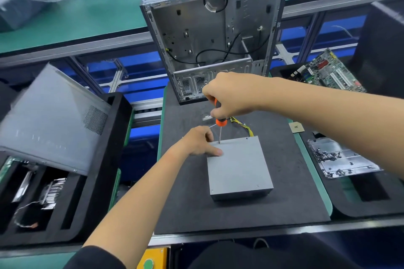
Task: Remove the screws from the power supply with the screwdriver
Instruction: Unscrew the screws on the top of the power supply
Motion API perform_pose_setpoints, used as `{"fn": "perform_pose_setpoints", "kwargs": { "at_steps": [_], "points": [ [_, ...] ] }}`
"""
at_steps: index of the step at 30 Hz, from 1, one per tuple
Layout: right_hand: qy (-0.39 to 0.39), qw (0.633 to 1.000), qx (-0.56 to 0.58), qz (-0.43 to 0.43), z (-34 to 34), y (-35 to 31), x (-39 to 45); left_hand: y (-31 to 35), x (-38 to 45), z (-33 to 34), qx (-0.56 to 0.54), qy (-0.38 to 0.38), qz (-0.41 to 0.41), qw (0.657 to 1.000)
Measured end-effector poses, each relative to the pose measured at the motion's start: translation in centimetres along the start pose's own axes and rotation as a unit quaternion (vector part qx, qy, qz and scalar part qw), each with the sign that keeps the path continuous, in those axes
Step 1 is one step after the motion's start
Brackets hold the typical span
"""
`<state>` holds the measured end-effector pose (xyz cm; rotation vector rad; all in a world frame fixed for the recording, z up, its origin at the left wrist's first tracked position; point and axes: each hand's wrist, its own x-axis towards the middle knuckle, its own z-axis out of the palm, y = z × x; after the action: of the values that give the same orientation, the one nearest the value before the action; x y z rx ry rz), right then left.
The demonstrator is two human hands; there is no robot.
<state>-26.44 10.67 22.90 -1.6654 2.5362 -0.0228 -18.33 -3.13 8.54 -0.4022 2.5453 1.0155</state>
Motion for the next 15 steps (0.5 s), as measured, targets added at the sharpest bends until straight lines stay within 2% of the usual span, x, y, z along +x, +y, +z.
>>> {"fn": "perform_pose_setpoints", "kwargs": {
  "at_steps": [4,8,15],
  "points": [
    [-0.008,0.999,0.018,-0.035,-0.1,-0.8,0.7,-0.8,-1.2,-0.3,-0.050,-0.002,0.027,0.998],
    [-0.013,0.997,0.021,-0.072,0.2,-2.7,0.6,-0.8,-3.4,0.7,-0.048,0.062,0.071,0.994],
    [-0.009,0.991,-0.005,-0.136,0.9,-4.6,-1.2,-1.9,-7.9,4.9,-0.113,0.103,0.045,0.987]
  ]
}}
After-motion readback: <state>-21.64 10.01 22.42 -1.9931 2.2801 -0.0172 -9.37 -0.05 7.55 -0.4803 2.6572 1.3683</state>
